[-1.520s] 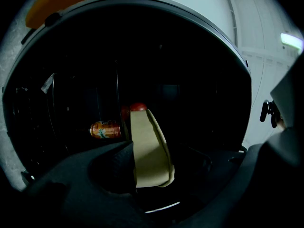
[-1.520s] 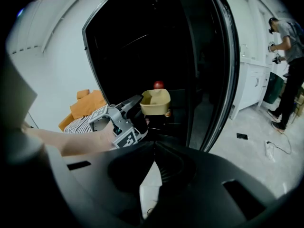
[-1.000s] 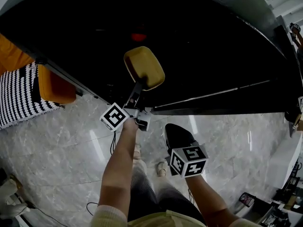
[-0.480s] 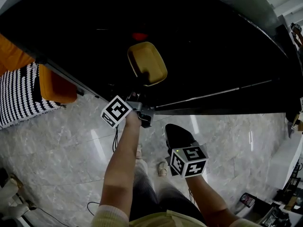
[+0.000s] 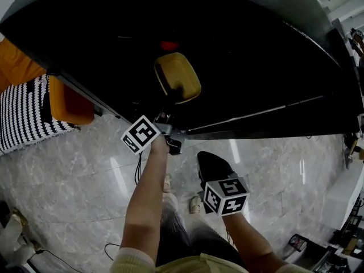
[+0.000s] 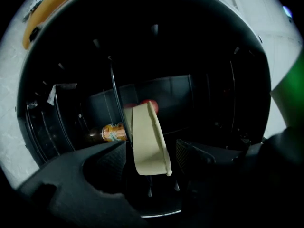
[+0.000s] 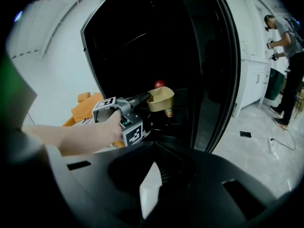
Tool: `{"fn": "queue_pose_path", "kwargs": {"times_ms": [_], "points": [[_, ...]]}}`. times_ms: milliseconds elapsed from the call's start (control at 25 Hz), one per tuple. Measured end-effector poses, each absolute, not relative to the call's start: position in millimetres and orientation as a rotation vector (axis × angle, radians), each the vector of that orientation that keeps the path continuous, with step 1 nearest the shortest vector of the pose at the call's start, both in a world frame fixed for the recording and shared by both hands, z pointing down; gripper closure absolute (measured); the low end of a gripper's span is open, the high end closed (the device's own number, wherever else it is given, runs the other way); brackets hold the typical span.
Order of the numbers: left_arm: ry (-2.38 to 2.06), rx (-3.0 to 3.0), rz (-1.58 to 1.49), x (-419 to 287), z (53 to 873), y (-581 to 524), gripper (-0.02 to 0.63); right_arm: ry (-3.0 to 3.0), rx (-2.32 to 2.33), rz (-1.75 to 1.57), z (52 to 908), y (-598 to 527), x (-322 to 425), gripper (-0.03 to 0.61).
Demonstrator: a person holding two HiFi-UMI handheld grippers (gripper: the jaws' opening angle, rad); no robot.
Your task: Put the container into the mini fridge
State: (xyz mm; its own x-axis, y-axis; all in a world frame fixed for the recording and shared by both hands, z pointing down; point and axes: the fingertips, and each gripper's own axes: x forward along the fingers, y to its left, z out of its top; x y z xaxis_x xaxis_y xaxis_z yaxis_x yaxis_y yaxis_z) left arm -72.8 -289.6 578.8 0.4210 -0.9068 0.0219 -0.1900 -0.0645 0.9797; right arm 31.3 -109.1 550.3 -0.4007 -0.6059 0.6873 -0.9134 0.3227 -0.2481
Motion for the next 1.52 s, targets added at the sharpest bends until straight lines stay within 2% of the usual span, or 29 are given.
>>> {"fn": "queue_pose_path", "kwargs": {"times_ms": [560, 600, 760, 840, 1080, 1520], "points": [[-1.05, 1.55, -0.912, -108, 561, -233, 0.301, -2.171, 1.346, 0.853, 537, -105, 35, 0.549], [-1.043, 1.549, -0.925, -109, 557, -227, 0.313, -2.179, 1.346, 0.851, 535, -105, 35, 0.549], [-1.133, 1.582, -0.859, -115, 548, -197, 0.5, -2.206, 1.352, 0.845, 524, -100, 38, 0.549], [-1.153, 1.6, -0.844, -113, 537, -184, 0.554, -2.217, 1.353, 0.841, 520, -98, 40, 0.549], [-1.144, 1.631, -0.776, -96, 511, -152, 0.586, -2.245, 1.357, 0.825, 509, -90, 47, 0.549], [-1.146, 1.764, -0.634, -82, 466, -107, 0.592, -2.282, 1.394, 0.803, 479, -71, 58, 0.549]]}}
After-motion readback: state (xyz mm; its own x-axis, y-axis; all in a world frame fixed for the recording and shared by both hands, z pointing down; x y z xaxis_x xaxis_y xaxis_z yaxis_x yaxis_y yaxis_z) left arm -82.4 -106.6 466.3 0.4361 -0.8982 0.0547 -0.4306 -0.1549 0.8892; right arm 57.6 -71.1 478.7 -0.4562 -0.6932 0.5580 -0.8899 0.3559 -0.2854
